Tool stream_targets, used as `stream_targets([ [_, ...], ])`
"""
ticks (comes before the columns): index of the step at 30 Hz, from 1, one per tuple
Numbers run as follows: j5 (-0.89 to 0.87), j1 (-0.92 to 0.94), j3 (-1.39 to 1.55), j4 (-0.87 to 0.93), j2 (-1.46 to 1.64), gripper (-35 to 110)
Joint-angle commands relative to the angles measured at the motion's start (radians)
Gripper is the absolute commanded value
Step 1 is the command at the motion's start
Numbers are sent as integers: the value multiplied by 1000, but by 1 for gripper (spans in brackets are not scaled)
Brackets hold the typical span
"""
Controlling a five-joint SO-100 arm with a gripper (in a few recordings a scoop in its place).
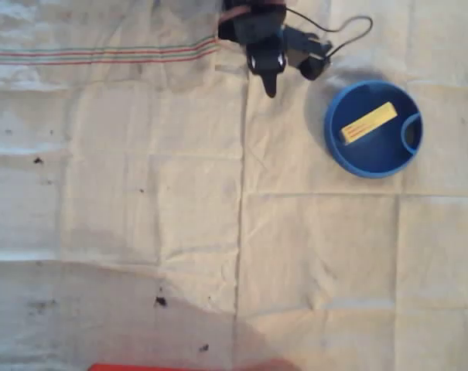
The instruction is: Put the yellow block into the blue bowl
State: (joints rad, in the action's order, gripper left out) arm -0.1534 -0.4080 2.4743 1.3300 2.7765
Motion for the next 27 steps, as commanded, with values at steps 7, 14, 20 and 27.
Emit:
stream_targets([
  [7, 25, 8, 121, -23, 14, 0],
  [14, 23, 8, 212, -101, 14, 0],
  [20, 23, 8, 316, -201, 14, 0],
  [27, 23, 8, 410, -281, 14, 0],
])
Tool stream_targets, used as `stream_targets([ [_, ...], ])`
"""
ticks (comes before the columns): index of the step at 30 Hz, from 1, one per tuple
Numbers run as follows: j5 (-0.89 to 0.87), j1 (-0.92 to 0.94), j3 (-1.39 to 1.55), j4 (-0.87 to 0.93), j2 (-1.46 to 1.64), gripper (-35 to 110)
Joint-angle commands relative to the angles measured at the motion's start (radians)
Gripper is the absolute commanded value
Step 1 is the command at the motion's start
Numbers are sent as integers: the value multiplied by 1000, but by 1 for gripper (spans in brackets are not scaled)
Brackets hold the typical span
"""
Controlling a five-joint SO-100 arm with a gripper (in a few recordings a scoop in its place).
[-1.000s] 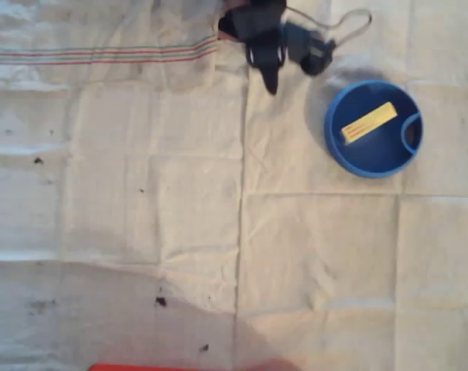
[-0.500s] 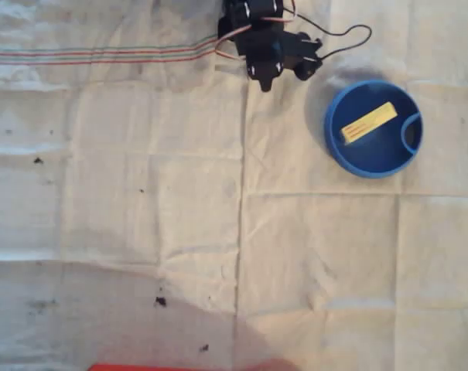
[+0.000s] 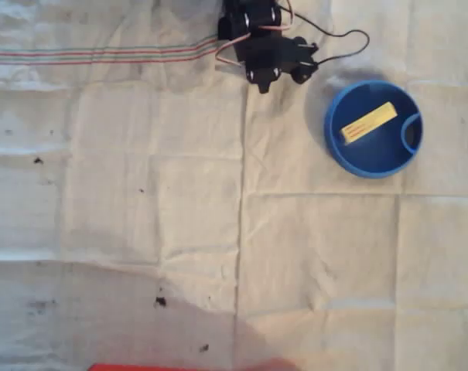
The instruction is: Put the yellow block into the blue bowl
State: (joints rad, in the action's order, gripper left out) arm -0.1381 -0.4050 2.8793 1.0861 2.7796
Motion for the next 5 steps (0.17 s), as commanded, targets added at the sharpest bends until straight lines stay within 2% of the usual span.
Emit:
stream_targets([
  [1, 8, 5, 18, -43, 11, 0],
  [5, 8, 5, 55, -61, 11, 0],
])
